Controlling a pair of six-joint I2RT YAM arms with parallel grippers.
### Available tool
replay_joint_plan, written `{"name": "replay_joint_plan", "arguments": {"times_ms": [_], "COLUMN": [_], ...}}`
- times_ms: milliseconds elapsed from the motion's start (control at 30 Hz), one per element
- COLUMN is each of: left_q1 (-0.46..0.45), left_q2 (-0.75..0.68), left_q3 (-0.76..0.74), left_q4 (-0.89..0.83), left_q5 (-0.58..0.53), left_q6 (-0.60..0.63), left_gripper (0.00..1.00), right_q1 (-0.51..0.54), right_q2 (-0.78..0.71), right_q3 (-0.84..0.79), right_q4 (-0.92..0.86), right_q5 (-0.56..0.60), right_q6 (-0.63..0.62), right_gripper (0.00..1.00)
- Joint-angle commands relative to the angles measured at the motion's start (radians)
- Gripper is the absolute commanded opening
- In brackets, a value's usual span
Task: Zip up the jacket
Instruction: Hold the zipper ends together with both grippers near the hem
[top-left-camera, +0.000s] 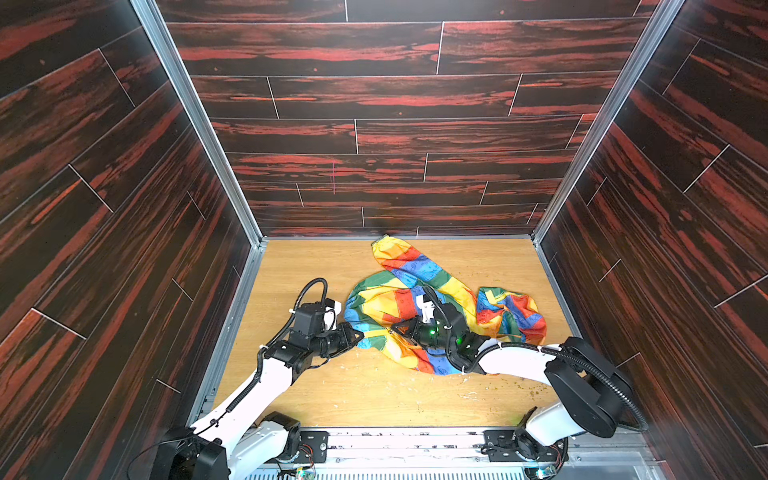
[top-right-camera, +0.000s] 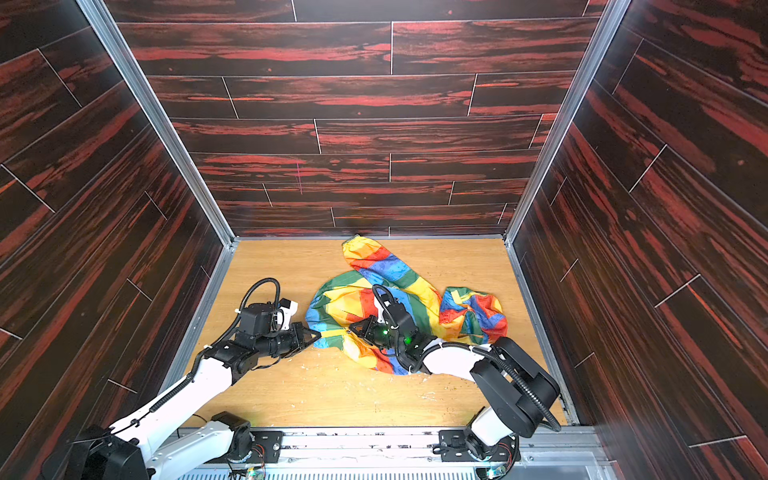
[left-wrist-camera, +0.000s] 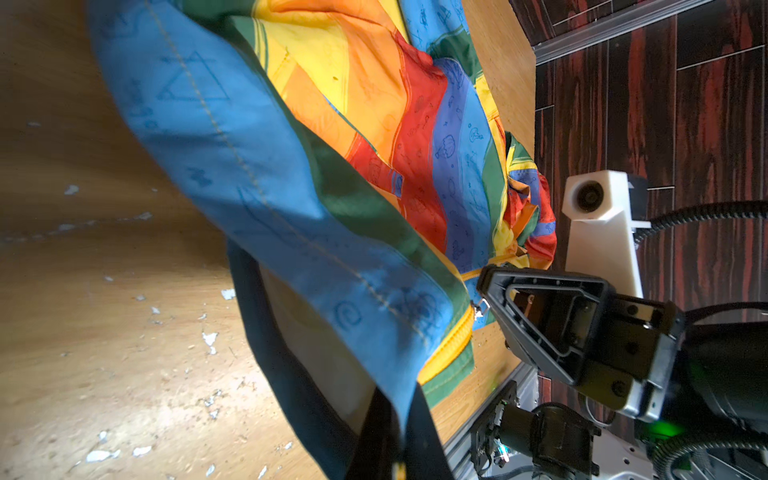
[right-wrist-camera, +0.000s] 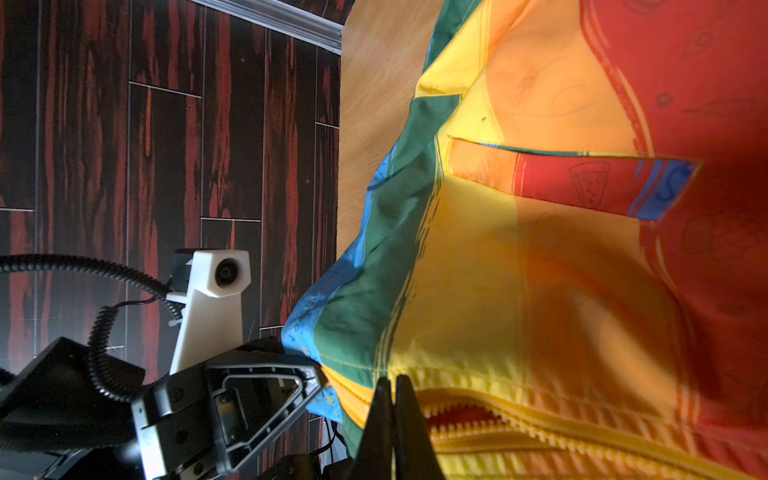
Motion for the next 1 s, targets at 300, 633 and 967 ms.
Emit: {"name": "replay_joint_plan", "arguments": {"times_ms": [300, 633, 967], "left_q1": [0.015, 0.02, 0.027], "left_q2": [-0.02, -0.023, -0.03], "left_q3": [0.007, 0.006, 0.004], "left_q4": [-0.031, -0.043, -0.05], "left_q5": [-0.047, -0.058, -0.066], "left_q6": [0.016, 0.02, 0.019], "left_gripper": [0.0, 0.0, 0.0], "right_q1": [-0.003, -0.002, -0.003], "right_q2": [-0.047, -0.057, -0.061], "right_q3": [0.0, -0.005, -0.007], "right_q4": [-0.051, -0.068, -0.075], "right_q5": [0.046, 0.055, 0.063], "right_q6": [-0.017, -0.022, -0.025], "right_gripper": [0.0, 0.0, 0.0]}}
